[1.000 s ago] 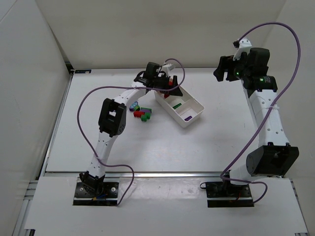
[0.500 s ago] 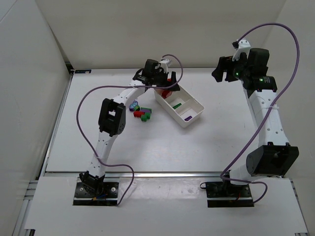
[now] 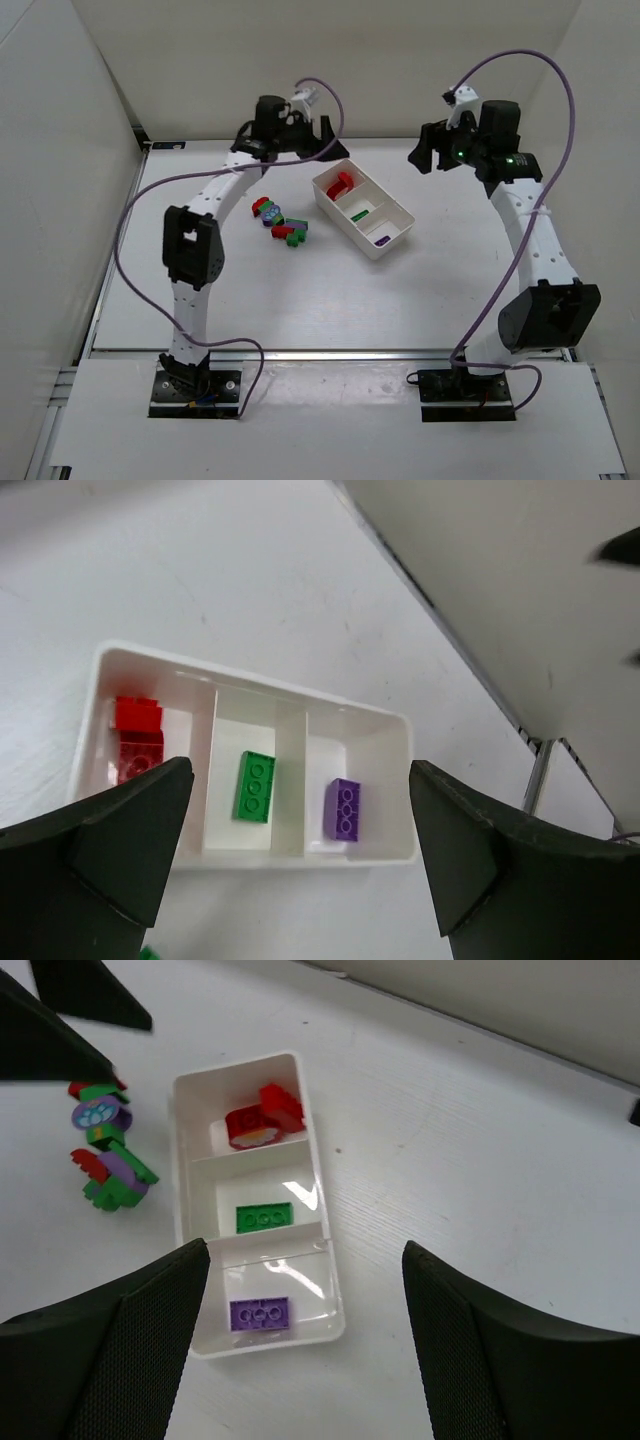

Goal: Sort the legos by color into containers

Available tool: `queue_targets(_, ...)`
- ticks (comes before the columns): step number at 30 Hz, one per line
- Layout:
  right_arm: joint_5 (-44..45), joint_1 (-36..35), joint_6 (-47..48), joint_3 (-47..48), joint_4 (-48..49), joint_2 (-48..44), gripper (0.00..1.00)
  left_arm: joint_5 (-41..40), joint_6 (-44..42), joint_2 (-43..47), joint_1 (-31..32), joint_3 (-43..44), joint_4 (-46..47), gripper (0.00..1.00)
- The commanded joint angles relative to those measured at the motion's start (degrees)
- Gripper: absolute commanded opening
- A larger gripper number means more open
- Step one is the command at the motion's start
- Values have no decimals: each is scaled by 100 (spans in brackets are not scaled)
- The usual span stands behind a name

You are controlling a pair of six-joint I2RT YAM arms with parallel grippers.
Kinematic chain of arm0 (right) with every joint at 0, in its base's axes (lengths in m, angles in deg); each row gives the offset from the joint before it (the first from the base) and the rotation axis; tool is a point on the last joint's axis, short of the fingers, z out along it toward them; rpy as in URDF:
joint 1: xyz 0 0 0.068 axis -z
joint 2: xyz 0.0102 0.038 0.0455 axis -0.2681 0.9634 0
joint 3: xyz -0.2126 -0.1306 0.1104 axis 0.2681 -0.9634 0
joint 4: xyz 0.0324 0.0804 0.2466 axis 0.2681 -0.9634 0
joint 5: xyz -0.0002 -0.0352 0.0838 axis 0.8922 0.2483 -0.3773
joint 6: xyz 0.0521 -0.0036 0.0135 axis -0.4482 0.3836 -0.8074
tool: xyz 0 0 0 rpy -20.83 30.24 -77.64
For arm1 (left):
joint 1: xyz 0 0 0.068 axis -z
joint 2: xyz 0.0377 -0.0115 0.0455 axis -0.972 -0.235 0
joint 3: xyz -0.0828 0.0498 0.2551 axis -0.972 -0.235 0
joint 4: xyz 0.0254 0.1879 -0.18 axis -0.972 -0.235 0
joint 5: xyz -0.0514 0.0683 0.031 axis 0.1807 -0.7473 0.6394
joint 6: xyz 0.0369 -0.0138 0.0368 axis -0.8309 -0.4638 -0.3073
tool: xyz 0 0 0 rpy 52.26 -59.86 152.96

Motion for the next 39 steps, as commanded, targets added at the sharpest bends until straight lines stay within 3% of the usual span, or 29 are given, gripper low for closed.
queue_targets(1,-333,-361,388,222,307,314,81,200,-254,1522,-397,-137,-332,100)
queue_targets(8,-738,-854,705,1135,167,1350,81,454,-1776,2121,-1758,-690,-2810,99)
queue_targets(11,-852,-1047,1012,1426,-60,1676,80,605,-3678,1894,-2129,-569,-4007,100)
queue_targets(14,-1062,-1319,1486,1611,-219,1905,80,771,-4289,1560,-2489,-533,-4669,94)
queue_targets(17,-1081,-1714,2058,1673,-378,2133,78,860,-4841,1515,-2640,-874,-4748,91)
queue_targets(20,-940,-2005,2173,1822,-396,2370,78,-69,-5231,1498,-2333,-1226,-4539,78)
queue_targets(24,-896,-2137,2173,1902,-379,2460,78,-704,-4635,1418,-2261,-1447,-3792,62)
queue_targets(27,-809,-2155,2164,1814,-352,2407,78,-1152,-4458,1330,-2209,-1622,-3256,56)
queue_targets(29,-703,-2155,2199,1744,-361,2363,79,-1512,-4615,1295,-2000,-1754,-3045,55)
queue_targets(35,-562,-2155,2235,1620,-361,2258,79,-2689,-4915,1497,-1567,-2773,-1745,68)
queue_targets(39,-440,-2155,2252,1576,-378,2231,79,-2516,-4915,1384,-1514,-2906,-1497,73)
